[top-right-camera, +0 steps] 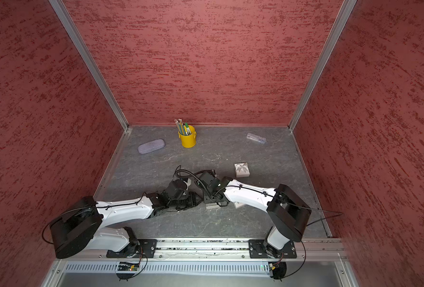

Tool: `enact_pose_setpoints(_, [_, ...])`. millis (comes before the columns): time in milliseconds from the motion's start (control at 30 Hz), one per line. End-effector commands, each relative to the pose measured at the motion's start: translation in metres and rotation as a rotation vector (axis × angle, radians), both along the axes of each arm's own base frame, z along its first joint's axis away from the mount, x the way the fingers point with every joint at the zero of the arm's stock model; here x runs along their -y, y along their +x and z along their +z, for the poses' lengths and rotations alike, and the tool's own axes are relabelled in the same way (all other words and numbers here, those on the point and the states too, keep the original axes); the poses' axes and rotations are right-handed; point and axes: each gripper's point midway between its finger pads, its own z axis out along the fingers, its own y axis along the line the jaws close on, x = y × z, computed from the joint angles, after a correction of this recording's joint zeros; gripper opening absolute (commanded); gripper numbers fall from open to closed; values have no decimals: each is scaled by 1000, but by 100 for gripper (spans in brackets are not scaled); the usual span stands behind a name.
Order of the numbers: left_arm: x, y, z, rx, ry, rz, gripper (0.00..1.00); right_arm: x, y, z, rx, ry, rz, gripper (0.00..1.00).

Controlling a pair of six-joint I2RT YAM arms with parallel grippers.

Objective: Take the necklace out of the lift-off lid jewelry box
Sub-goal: Take out the inner lining from the jewelry box.

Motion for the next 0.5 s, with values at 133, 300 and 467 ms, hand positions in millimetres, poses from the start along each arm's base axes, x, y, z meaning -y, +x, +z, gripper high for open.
enact_pose_setpoints(133, [6,5,7,13,-18,7,47,6,0,-13,-5,-53,-1,52])
enact_pose_setpoints(300, [6,5,7,14,-18,8,47,7,1,-19,-8,-81,9,59])
enact_pose_setpoints(467, [6,5,8,13,-20,7,46,9,0,-29,-28,-106,17,62])
